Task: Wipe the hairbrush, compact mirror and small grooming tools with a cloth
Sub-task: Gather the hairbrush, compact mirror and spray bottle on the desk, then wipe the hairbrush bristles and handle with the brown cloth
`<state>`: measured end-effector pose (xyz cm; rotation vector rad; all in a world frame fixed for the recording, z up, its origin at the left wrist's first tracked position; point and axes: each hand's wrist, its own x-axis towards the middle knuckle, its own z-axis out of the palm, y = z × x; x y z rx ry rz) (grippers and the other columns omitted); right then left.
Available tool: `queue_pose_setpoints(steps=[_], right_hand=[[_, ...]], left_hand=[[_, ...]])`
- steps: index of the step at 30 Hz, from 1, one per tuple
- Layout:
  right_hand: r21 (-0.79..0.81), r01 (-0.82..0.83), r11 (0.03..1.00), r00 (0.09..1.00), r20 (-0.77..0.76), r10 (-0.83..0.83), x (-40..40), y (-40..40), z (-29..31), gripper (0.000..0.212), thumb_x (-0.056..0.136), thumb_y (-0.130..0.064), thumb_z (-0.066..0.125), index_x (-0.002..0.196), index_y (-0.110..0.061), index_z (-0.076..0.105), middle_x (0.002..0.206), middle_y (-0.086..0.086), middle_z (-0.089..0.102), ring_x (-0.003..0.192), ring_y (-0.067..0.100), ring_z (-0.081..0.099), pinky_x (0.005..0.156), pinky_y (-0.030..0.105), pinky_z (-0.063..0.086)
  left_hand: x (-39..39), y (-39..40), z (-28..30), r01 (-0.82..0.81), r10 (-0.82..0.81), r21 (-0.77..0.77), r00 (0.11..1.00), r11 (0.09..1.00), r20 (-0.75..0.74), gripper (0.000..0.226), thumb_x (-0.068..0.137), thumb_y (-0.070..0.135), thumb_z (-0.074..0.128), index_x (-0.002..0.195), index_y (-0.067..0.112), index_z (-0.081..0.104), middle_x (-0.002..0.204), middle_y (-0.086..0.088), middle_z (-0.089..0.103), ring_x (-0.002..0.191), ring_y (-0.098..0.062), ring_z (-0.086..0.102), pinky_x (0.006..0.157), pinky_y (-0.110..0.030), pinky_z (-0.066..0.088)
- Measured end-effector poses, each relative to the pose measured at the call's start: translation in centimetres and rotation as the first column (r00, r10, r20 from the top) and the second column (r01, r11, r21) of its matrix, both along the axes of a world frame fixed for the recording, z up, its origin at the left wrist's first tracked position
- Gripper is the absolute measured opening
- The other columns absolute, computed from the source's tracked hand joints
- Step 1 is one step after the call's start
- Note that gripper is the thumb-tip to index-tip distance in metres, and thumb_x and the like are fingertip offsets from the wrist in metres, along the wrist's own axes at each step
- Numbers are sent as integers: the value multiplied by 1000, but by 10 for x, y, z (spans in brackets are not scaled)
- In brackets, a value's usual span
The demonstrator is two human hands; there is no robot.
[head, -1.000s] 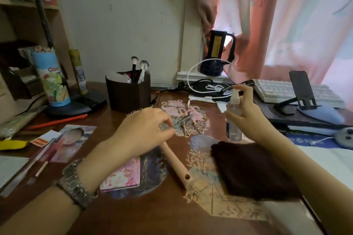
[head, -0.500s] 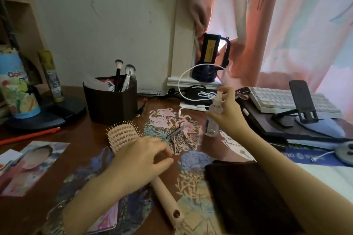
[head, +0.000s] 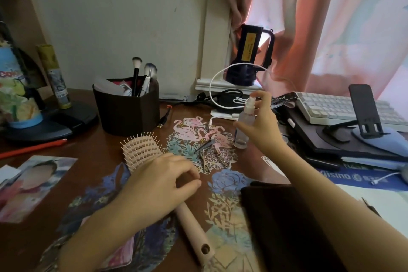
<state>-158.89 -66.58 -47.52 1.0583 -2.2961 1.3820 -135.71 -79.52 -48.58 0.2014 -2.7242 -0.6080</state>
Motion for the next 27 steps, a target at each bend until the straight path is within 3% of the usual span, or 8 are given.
queue_pose_setpoints(steps=[3, 8, 11, 15, 22, 27], right_hand=[[13, 1, 1000, 1000, -22, -1, 2, 4, -2, 72, 71, -5, 79, 124, -17, 32, 93, -10, 46, 77, 3, 52, 61, 18, 44], [56, -3, 998, 999, -51, 6, 3, 6, 0, 71, 73, -6, 78, 126, -16, 31, 90, -13, 44, 70, 5, 50, 57, 12, 39], [49, -18, 999, 1000, -21, 19, 4, 9, 2, 69, 74, -10, 78, 126, -20, 33, 94, -12, 47, 82, 9, 54, 70, 24, 49], [50, 14, 999, 998, -59, -11, 3, 17, 7, 68, 74, -20, 78, 127, -23, 34, 110, -4, 52, 100, 12, 53, 79, 26, 46], [62, 60, 996, 986, -159, -50, 14, 44, 46, 65, 78, -26, 77, 127, -17, 35, 115, 2, 52, 105, 12, 52, 87, 22, 42], [175, 41, 984, 986, -165, -11, 47, 75, 57, 46, 80, -30, 74, 116, -20, 48, 113, -4, 56, 104, 7, 54, 87, 19, 43]], left_hand=[[-1, 0, -2, 3, -3, -21, 1000, 1000, 17, 33, 77, 58, 44, 93, 39, 65, 93, 28, 57, 97, 5, 49, 86, -20, 41], [0, -3, -3, 8, -7, 53, 1000, 999, -15, 13, 84, 47, 60, 90, 38, 67, 91, 23, 60, 95, 3, 52, 84, -27, 46], [1, -6, -4, 24, -22, 96, 1000, 995, -21, 19, 81, 53, 56, 87, 40, 67, 90, 23, 61, 92, 3, 55, 82, -29, 49], [0, -7, -5, 43, -39, 134, 999, 990, -26, 10, 82, 48, 61, 86, 41, 67, 90, 23, 62, 91, 2, 57, 81, -31, 49], [2, -4, -1, 59, -55, 194, 998, 979, -27, 6, 83, 35, 68, 87, 37, 71, 94, 23, 64, 92, 1, 58, 78, -16, 46], [6, -3, 1, 76, -74, 164, 997, 984, -19, 8, 83, 34, 67, 90, 36, 71, 95, 25, 63, 93, 5, 56, 78, -10, 42]])
